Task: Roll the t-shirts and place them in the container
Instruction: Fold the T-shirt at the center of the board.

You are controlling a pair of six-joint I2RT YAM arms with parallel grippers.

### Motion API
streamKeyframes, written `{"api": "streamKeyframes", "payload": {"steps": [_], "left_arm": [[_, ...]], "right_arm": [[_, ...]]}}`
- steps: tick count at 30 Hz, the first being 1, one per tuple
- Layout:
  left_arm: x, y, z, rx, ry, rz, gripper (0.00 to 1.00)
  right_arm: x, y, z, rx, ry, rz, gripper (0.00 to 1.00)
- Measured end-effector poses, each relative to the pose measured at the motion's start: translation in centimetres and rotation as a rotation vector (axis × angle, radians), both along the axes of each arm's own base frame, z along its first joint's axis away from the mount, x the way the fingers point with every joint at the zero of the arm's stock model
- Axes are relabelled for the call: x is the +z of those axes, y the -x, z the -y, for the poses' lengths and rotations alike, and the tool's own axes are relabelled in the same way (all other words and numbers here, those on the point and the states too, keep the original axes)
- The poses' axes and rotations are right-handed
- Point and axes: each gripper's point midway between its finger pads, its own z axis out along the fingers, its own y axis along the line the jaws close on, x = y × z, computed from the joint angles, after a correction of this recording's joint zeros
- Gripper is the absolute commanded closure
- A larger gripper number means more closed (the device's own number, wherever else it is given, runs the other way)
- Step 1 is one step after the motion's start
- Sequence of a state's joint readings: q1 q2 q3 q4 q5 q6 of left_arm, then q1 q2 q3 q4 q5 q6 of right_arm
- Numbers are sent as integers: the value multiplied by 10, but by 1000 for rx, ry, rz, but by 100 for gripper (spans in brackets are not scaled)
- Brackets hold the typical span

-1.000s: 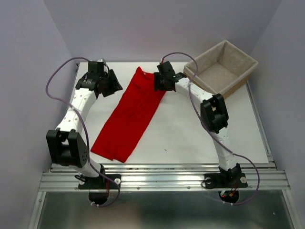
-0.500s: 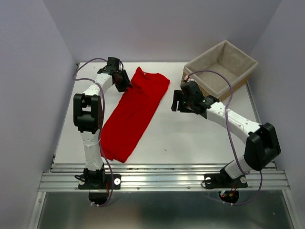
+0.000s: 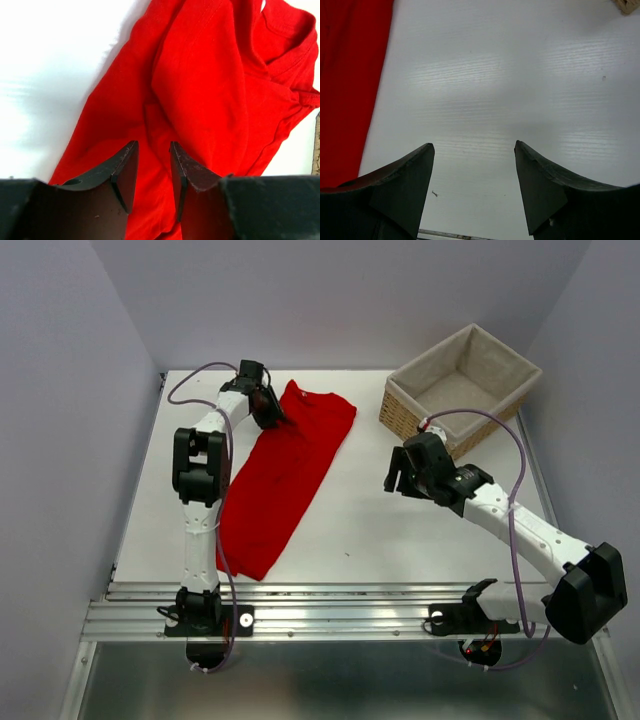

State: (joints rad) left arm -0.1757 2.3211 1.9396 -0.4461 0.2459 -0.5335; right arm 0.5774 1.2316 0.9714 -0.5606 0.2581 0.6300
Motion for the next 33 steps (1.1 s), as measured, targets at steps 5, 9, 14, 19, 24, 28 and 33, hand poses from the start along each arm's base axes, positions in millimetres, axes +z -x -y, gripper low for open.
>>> {"api": "streamKeyframes", "payload": {"steps": [5, 9, 14, 19, 24, 28, 33], "left_arm": [[-2, -10, 4, 3, -7, 13, 58], [-8, -16, 7, 1, -9, 13, 58], [-16, -19, 8, 7, -17, 0, 67], [-15, -18, 9, 14, -24, -4, 90], [-16, -18, 7, 25, -38, -6, 100], [-18, -17, 6, 32, -54, -7, 100], [-17, -5, -4, 52, -96, -22, 100]], "right_arm": [[-11, 7, 7, -18, 24, -37, 28], [-12, 9, 9, -27, 28, -46, 28], [-11, 10, 10, -36, 24, -41, 28], [-10, 14, 14, -47, 18, -37, 28], [-9, 17, 16, -57, 19, -39, 28], [-9, 17, 17, -60, 17, -41, 28], [-9, 17, 16, -63, 15, -41, 28]]}}
